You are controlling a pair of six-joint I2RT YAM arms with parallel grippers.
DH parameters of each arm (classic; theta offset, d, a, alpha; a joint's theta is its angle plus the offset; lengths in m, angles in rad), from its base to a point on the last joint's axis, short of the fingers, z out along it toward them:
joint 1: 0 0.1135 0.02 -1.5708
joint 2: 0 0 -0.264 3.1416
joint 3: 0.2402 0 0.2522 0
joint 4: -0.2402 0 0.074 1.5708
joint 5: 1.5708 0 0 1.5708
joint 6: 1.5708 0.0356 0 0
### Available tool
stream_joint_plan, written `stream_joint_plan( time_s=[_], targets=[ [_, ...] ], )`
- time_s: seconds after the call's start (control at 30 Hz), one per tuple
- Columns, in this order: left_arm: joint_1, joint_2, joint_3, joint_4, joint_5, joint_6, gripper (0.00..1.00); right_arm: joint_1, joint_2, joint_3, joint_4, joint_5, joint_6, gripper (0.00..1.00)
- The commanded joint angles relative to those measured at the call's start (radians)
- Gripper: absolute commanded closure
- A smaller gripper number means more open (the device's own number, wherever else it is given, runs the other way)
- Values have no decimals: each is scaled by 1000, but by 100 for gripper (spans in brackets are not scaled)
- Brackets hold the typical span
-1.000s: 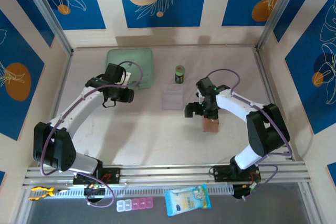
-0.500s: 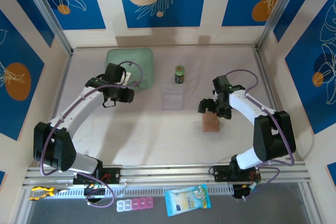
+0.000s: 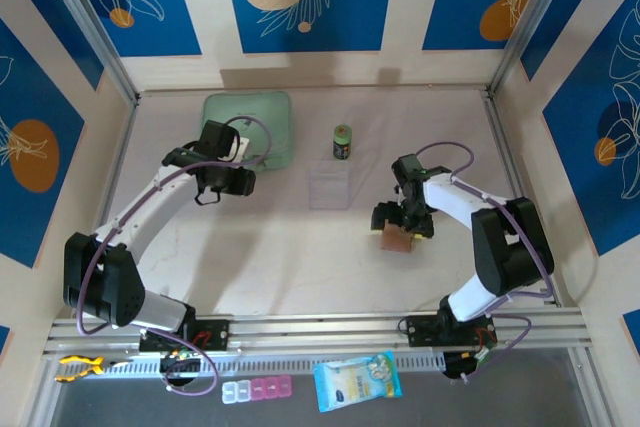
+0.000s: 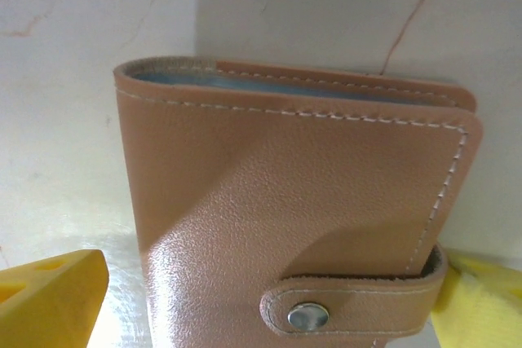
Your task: Take the credit cards out of the card holder
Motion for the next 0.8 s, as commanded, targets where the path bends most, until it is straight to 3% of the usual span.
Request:
stream_joint_plan(
  time_s=[0.0,0.77],
  targets=[
    [14,5,-2,1,-1,8,55,8,23,7,-37,19,31,3],
    [14,5,0,2,11,6,55,20,51,36,-25,96,102,10]
  ],
)
